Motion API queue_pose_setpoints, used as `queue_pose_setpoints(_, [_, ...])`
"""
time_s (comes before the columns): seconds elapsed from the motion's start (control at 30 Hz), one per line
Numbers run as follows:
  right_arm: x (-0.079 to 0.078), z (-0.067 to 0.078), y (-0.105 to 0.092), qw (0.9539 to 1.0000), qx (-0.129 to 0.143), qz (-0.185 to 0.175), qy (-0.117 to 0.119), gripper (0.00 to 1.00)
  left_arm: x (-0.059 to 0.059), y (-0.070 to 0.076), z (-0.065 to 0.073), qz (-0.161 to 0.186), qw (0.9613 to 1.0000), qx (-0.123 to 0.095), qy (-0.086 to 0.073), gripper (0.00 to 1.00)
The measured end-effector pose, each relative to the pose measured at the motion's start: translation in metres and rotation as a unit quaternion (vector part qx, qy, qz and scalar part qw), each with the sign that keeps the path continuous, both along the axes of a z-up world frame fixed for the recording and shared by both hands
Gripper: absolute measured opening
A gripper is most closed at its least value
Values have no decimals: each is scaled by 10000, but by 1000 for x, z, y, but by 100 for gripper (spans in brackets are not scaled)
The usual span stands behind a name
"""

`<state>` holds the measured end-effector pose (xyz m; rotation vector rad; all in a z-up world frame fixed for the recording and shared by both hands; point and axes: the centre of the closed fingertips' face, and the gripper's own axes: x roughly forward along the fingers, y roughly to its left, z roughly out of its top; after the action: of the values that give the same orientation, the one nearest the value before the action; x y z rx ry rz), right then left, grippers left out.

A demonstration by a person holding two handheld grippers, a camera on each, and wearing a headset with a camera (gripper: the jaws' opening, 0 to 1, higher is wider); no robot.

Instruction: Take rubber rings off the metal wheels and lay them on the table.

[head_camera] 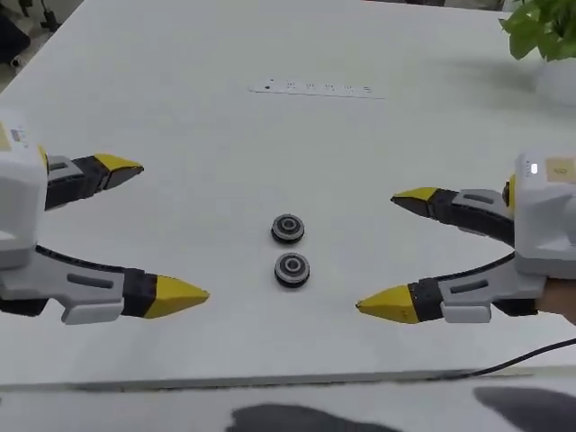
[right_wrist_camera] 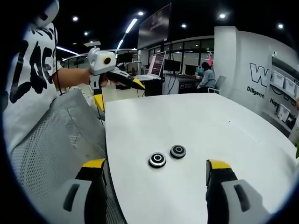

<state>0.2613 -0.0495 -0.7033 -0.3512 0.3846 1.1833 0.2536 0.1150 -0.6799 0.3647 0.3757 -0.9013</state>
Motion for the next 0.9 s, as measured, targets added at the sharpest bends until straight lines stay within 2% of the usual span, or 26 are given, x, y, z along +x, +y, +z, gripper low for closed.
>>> queue_pose_setpoints(0.4, [5, -8, 9, 9994, -134, 325, -48, 74, 8, -6, -2, -203, 9998, 64, -46, 92])
queue_pose_setpoints(0.57, [10, -11, 10, 9990, -200, 398, -50, 70, 16, -8, -3, -246, 9997, 21, -33, 90])
queue_pose_setpoints(0.73, [16, -13, 11, 9988, -192, 446, -18, 65, 21, -11, -6, -324, 9994, 55, -48, 88])
queue_pose_setpoints(0.9, [20, -19, 13, 9981, -295, 532, 32, 61, 27, -13, -11, -411, 9991, 97, -39, 86])
